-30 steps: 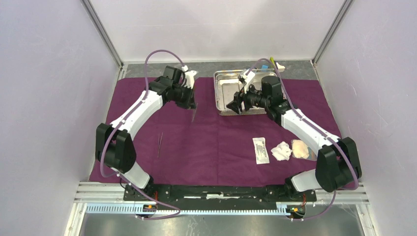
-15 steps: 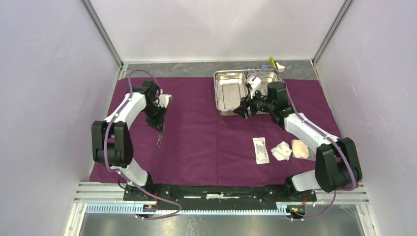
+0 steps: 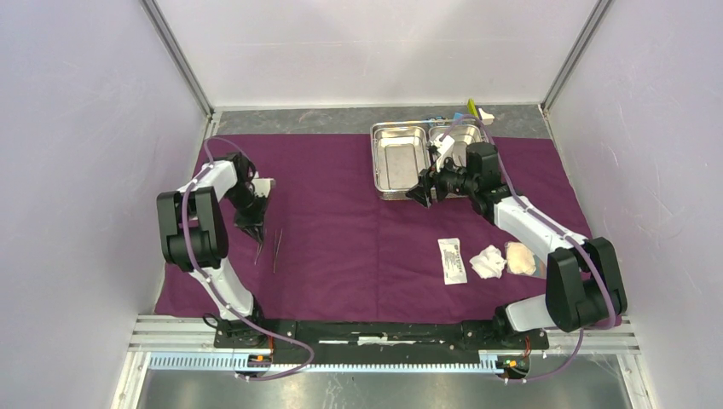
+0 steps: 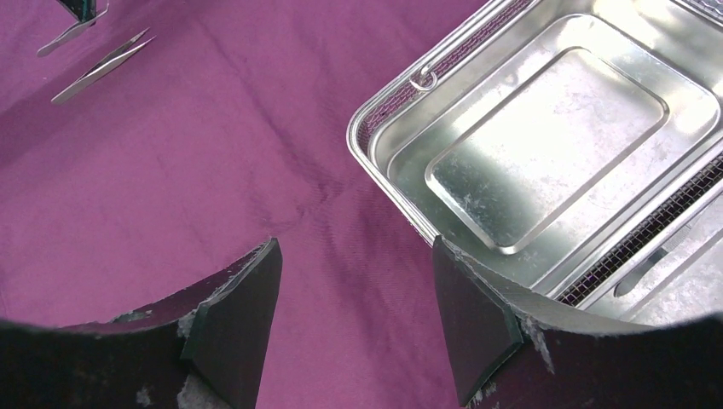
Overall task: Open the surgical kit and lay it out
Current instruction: Place the medical item in the surgical kit.
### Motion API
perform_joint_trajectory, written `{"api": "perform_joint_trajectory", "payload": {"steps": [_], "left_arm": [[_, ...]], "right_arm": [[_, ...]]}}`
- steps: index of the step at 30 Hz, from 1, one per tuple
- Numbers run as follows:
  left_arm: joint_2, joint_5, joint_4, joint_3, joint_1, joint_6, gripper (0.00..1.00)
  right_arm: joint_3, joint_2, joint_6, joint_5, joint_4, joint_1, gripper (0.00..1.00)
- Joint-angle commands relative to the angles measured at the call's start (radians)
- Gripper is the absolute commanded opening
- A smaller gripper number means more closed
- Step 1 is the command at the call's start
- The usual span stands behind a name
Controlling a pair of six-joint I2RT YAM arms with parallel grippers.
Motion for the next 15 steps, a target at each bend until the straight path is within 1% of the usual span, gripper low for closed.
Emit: {"api": "perform_joint_trajectory", "payload": {"steps": [1, 5, 15], "left_arm": [[0.028, 0.032, 0.013, -0.008, 0.013, 0.026, 0.02], [0.055, 0.067, 0.016, -0.001, 0.021, 0.004, 0.02], [0.096, 0.071, 0.037, -0.004, 0.025, -0.026, 0.02]], "right_arm": [[-0.006, 0.010, -0.001, -0.033, 0.038, -0.009, 0.72], [-0.005, 0.017, 0.002, -0.043, 0.036, -0.012, 0.72], [-0.013, 0.006, 0.011, -0.054, 0.040, -0.030, 0.72]]}}
